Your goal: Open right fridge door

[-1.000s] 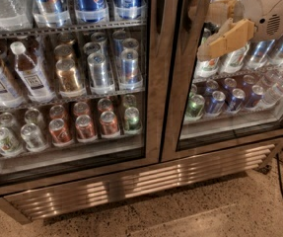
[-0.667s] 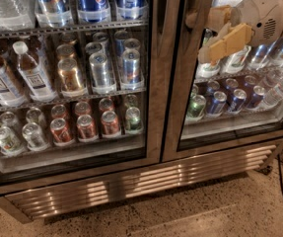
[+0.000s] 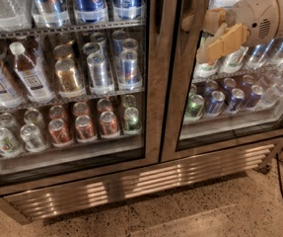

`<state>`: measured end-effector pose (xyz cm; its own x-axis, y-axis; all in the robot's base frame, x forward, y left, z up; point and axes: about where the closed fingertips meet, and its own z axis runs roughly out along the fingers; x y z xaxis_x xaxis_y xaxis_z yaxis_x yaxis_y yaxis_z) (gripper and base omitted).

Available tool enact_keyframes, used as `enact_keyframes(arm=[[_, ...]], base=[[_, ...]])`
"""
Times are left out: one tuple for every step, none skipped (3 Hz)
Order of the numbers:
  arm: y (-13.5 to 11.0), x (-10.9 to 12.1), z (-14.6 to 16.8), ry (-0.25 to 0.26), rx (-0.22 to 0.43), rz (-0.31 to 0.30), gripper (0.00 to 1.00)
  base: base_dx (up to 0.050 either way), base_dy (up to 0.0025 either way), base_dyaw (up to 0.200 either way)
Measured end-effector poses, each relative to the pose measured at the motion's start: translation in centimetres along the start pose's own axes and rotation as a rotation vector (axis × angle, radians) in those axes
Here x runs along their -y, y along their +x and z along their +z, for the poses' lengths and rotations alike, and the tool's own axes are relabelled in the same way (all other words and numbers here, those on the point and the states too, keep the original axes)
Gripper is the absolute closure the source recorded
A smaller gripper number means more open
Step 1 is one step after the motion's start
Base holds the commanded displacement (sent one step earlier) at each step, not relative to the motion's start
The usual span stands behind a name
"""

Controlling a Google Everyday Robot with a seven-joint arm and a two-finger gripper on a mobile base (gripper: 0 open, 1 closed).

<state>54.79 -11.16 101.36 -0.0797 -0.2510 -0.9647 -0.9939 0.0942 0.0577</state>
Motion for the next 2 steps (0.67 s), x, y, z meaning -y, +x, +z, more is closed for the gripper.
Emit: enact_keyframes(arm=[[-0.03,0.0,0.01,-0.026,0.021,-0.011,0.0],[0.1,0.07,0.07,-0.053,0.041,-0.009,0.0]], base=[[0.0,0.0,0.0],[0.0,0.0,0.0]])
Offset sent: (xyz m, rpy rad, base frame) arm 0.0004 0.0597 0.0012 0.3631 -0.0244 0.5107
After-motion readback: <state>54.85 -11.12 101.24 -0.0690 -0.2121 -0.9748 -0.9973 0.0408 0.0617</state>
